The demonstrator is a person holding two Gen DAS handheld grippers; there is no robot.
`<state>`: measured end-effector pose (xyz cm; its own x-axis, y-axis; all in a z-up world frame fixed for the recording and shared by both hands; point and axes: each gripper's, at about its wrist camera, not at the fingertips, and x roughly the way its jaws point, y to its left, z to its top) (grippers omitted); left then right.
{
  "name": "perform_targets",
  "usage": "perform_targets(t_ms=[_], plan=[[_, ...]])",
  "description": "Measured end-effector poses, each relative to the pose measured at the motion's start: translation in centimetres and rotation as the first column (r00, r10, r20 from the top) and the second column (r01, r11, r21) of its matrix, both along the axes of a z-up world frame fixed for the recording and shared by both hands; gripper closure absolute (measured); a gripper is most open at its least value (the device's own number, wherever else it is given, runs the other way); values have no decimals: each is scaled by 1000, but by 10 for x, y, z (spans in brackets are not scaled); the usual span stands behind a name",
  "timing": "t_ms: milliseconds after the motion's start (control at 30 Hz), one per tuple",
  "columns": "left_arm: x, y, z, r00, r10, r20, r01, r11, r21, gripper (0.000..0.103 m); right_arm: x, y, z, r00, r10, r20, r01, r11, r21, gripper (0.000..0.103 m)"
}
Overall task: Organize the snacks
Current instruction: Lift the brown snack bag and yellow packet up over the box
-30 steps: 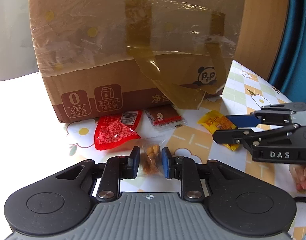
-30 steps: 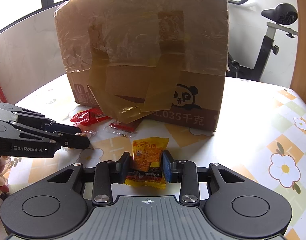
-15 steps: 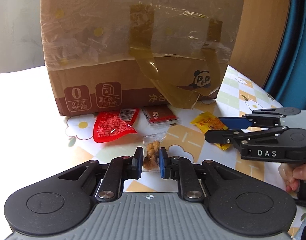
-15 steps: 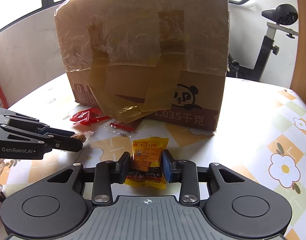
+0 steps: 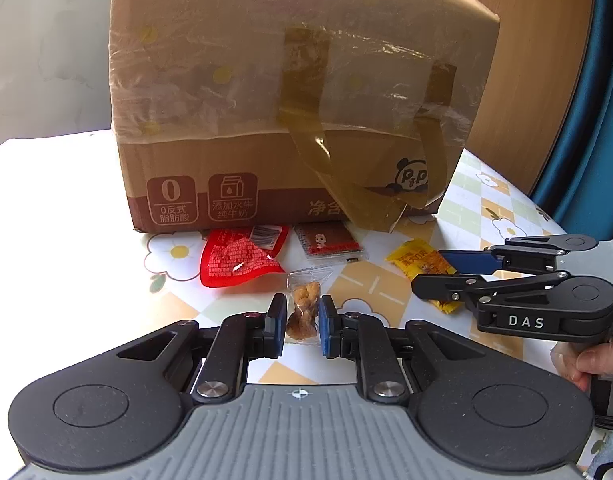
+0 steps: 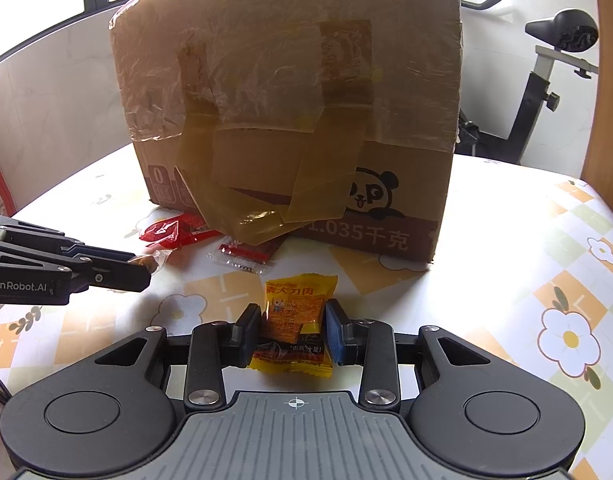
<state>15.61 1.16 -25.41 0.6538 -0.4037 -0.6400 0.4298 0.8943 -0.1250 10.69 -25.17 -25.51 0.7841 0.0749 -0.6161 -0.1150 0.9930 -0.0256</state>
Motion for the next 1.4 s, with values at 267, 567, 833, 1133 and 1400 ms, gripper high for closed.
perform_targets(t_ms=[267, 567, 833, 1133, 1400], plan=[[-5, 10, 18, 999, 15, 34, -14, 1000, -27, 85, -2, 5, 5, 1000, -11, -22, 10, 1000, -21, 71], [-7, 22, 43, 995, 38, 88, -33, 998, -53, 85, -20, -5, 36, 997, -74, 11, 74, 997, -36, 71], [-12, 29, 77, 985, 49, 164, -37, 997, -75, 85, -34, -6, 81, 992, -68, 104, 74, 996, -48, 71], [-12, 33, 127, 961, 59, 272, -28, 993, -114, 85, -41, 6, 147, 975, 13, 222, 7, 996, -87, 71], [-6, 28, 167, 938, 45, 345, 3, 991, -137, 85, -31, 22, 202, 948, 98, 302, -62, 990, -125, 71]])
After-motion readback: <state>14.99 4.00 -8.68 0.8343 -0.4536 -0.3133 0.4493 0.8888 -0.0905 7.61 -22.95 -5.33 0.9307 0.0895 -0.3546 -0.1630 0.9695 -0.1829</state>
